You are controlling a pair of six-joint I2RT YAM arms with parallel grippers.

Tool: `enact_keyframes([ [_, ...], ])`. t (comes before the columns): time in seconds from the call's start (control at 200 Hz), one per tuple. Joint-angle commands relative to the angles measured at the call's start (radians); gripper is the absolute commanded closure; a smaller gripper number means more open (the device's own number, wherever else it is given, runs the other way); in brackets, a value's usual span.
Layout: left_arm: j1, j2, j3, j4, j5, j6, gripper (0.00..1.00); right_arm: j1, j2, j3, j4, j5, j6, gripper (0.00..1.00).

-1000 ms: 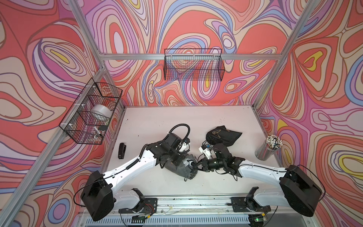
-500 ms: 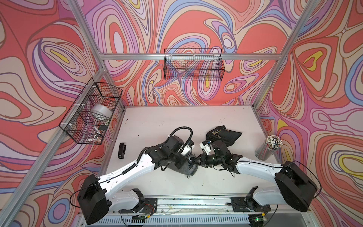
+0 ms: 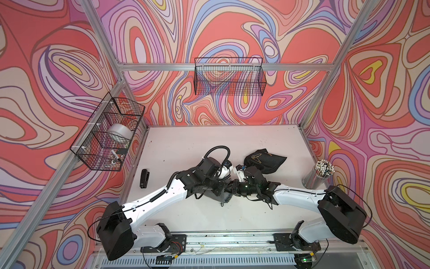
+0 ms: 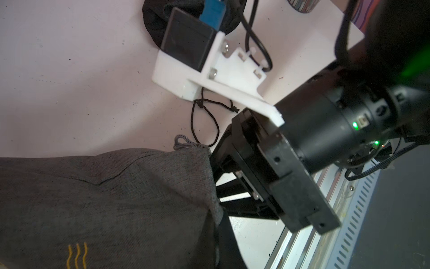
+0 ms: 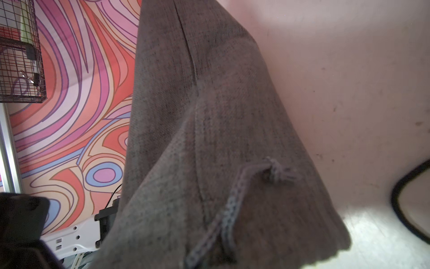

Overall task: Pack away hair dryers
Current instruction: Place the hair dryer in the drawstring bag.

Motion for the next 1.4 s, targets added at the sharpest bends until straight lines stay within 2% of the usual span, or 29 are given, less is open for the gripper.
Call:
enact_keyframes([
  [0.0,0.019,0.016,0.033,0.033,0.020,-0.049,0.98,0.004,0.003,-0.018,0.056,0.049,-0.006,0.79],
  [0.065,0.031,0.020,0.031,0.036,0.016,-0.055,0.98,0.006,0.001,-0.024,0.043,0.041,-0.017,0.63],
  [0.115,0.035,0.025,0.032,0.033,0.012,-0.056,0.98,0.005,0.001,-0.024,0.025,0.034,-0.026,0.54],
  [0.3,0.036,0.023,0.029,0.004,-0.002,-0.044,0.97,0.006,-0.077,-0.032,-0.101,0.034,-0.064,0.45],
  [0.446,0.041,0.017,0.026,-0.022,-0.028,-0.031,0.97,0.005,-0.196,-0.062,-0.176,0.049,-0.042,0.41],
  [0.636,0.041,0.010,0.018,-0.033,-0.017,-0.018,0.97,-0.006,-0.335,-0.014,-0.351,0.093,-0.027,0.39],
  [0.731,0.041,0.008,0.012,-0.034,-0.004,-0.016,0.97,-0.059,-0.379,0.010,-0.397,0.096,-0.007,0.38],
  [0.806,0.042,0.010,0.008,-0.042,0.017,-0.011,0.96,-0.146,-0.393,-0.007,-0.370,0.047,0.052,0.38],
  [0.876,0.039,0.006,-0.003,-0.036,0.040,-0.004,0.96,-0.222,-0.381,-0.036,-0.298,-0.008,0.116,0.38],
  [0.936,0.038,-0.001,-0.012,-0.029,0.060,0.003,0.96,-0.254,-0.351,-0.025,-0.287,-0.009,0.118,0.38],
  [1.172,0.008,-0.005,-0.038,-0.039,0.100,0.048,0.95,-0.255,-0.159,0.053,-0.247,-0.053,0.112,0.36],
  [1.397,-0.008,0.013,-0.060,-0.044,0.092,0.053,0.95,-0.241,-0.064,0.080,-0.185,-0.086,0.062,0.33],
])
